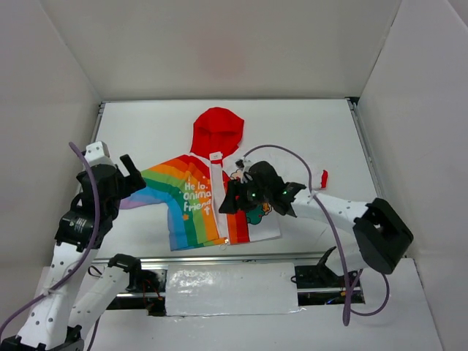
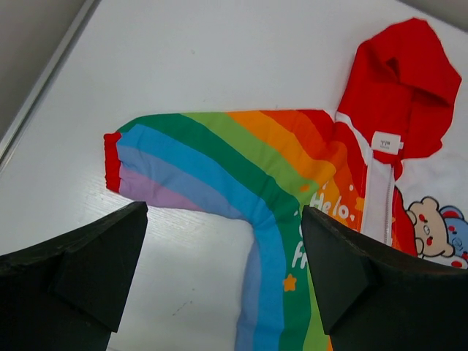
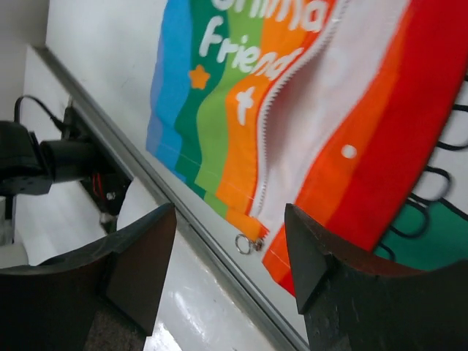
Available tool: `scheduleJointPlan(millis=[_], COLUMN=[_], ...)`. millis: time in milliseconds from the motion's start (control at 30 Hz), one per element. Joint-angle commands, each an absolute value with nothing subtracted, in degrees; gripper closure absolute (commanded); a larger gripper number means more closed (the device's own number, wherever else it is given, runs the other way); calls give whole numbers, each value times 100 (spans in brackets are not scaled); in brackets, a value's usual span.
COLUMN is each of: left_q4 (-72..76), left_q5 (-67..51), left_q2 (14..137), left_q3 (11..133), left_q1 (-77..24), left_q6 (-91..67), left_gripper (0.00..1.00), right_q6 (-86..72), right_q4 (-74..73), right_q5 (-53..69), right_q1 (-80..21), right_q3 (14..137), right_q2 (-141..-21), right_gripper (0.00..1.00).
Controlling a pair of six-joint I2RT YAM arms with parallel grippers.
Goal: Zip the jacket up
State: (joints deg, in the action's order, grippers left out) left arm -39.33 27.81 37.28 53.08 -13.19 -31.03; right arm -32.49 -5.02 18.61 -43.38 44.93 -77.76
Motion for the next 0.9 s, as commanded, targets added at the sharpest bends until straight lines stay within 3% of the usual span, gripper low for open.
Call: scheduleJointPlan(millis=[0,200,700,867], left_q4=[-3683,-3639,-3516,-3498], left_q5=[2347,2162,1767,1688], left_q2=[3963,3947,3938,3972], left_q3=[5379,5362,5291,5291], left_q1=[-1292,-1292,-1301,-1292], left_q6=[-2857,-2786,-2654,-2628], left_gripper=[1,1,1,1], right_q6=[-3550,-3217,-3296,-3261], right_q4=[772,1160,1556,1968], right_q5=[2574,2821,2110,2477], right_q1=[-4631,-4781,-4781,-4772], right_q3=[4184,4473,4930,4826], right_q2=[-8129,-9104,-10186,-10222], right_gripper=[32,33,32,43])
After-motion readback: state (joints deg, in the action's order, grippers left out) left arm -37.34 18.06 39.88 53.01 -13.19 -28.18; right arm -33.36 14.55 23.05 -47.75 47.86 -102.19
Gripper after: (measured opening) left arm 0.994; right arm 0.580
